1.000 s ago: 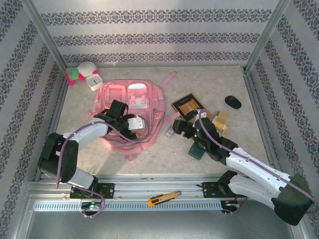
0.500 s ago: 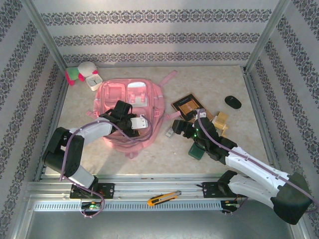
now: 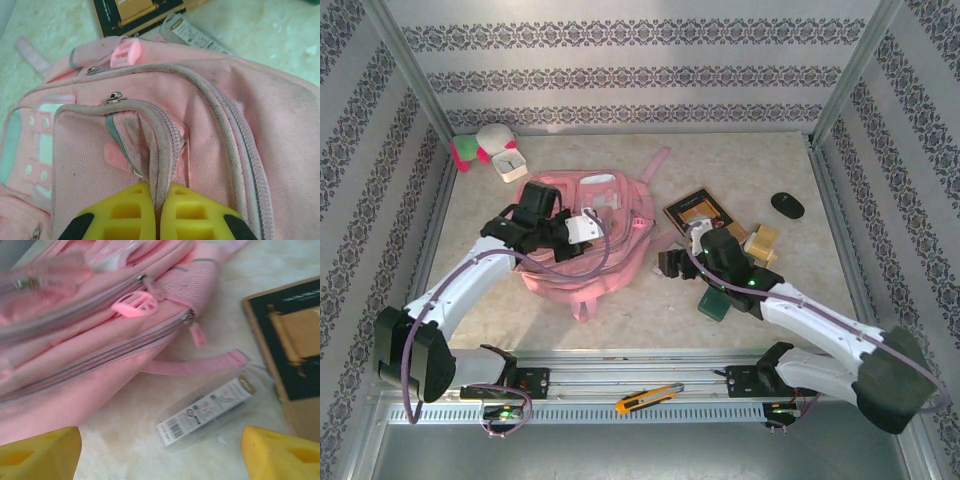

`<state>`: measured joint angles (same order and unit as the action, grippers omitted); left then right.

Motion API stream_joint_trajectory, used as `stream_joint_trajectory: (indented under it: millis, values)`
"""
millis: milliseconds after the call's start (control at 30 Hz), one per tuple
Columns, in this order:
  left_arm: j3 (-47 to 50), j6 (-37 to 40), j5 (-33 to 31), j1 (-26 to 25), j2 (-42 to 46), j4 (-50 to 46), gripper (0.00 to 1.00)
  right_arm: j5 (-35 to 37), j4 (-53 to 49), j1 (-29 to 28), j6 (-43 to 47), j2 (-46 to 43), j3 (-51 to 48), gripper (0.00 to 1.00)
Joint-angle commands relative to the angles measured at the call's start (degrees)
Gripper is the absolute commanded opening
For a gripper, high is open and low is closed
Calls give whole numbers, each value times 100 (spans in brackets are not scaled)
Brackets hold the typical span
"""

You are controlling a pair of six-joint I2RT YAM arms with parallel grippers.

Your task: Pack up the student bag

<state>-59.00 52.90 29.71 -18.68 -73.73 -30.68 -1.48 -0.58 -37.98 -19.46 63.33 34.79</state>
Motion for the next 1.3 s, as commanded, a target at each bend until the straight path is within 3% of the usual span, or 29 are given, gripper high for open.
stream_joint_trajectory:
  millis: [0,200,333,467,867,967,1067,1167,1267]
  values:
    - [-568,194,816,252,171,-793,0,-1029,401,80,1366,553,377,82]
    - [-750,467,786,526,433,-1092,0,-2270,786,566,2560,1445,620,73]
    - [-801,574,799,683,543,-1137,0,-2515,891,835,2703,1774,728,74]
    - [-989,654,885,782,588,-1210,0,-3198,1198,1046,2677,2180,818,73]
    - [-1206,662,1094,820,613,-1172,0,-3238,1798,1064,2396,3243,1378,69]
    - [-1167,620,1135,815,647,-1127,0,-3367,2103,1116,2360,3419,1409,59]
    - [-1093,543,990,818,676,-1020,0,-3598,2184,1185,2316,3418,1422,37]
    - [-996,408,420,818,703,-842,0,-3712,2200,1243,2298,3213,1306,14]
    - [-900,217,-196,813,754,-601,0,-3876,2171,1273,2280,3044,1208,3]
